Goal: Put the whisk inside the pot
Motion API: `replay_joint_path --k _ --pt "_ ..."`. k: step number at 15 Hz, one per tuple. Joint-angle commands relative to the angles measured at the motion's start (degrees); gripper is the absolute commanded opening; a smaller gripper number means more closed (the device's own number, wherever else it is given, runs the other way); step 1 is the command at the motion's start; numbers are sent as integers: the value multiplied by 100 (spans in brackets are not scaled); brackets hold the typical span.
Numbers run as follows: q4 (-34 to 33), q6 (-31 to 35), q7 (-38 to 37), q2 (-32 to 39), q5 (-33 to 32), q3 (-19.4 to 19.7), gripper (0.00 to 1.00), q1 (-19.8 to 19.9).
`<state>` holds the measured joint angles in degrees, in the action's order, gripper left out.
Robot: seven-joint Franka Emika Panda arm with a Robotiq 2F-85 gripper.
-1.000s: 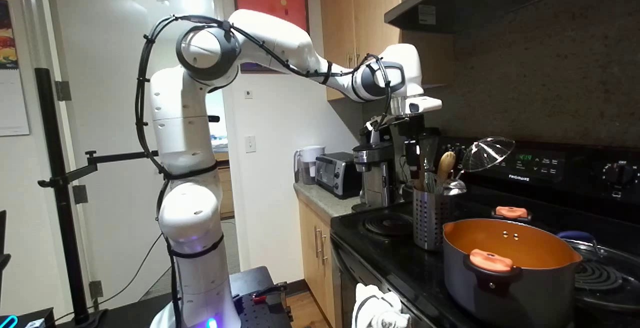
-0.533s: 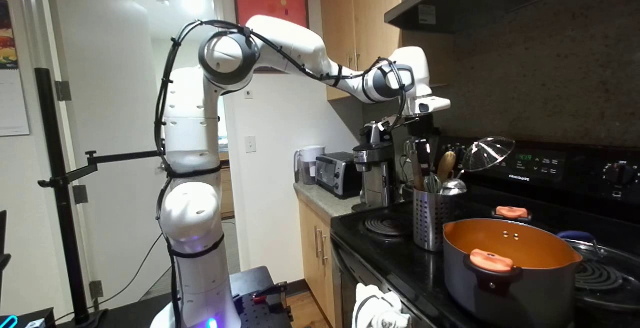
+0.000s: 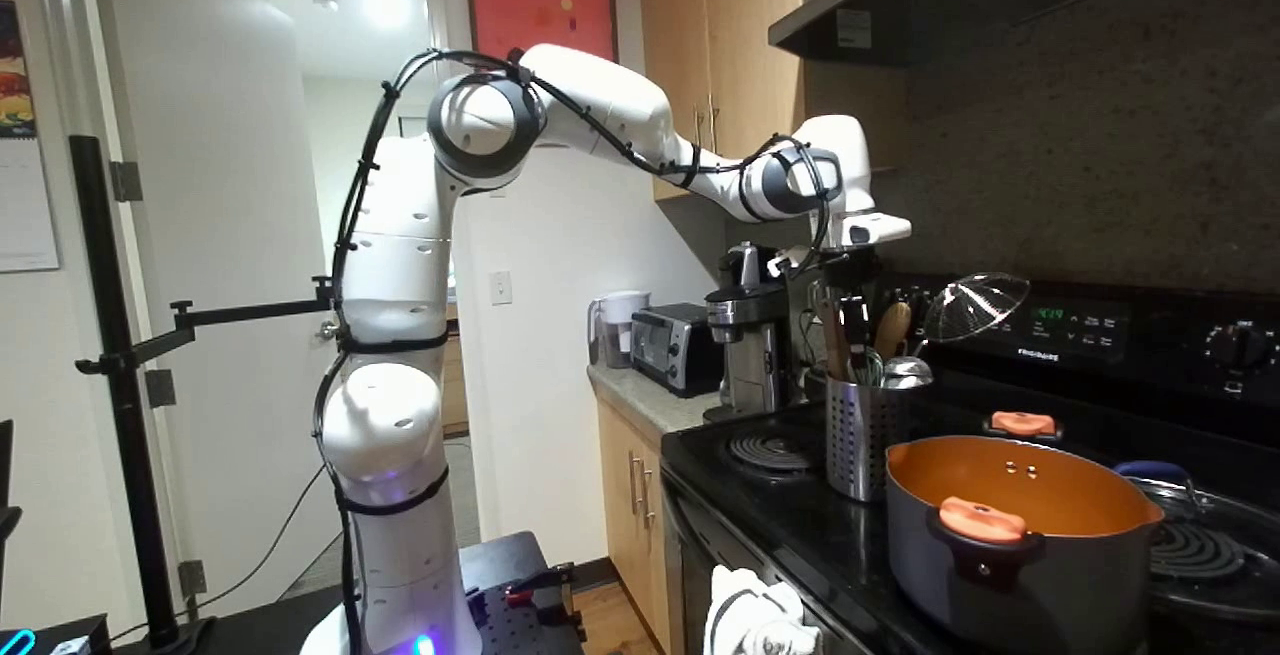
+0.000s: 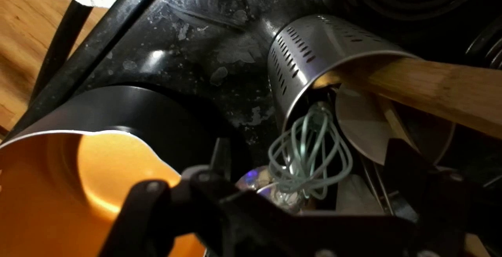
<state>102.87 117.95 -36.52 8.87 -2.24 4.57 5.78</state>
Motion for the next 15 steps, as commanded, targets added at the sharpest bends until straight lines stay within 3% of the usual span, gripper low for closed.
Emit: replay_joint_path --k 1,2,3,13,15 --pt "-179 -10 -155 121 -116 97 100 -133" --pt "-186 3 -163 130 -127 100 75 -145" --pt "-184 6 -151 130 -112 98 74 -153" --pt "-195 26 -132 49 -66 101 0 -191" --pt "-201 59 -114 -14 -53 89 0 -212"
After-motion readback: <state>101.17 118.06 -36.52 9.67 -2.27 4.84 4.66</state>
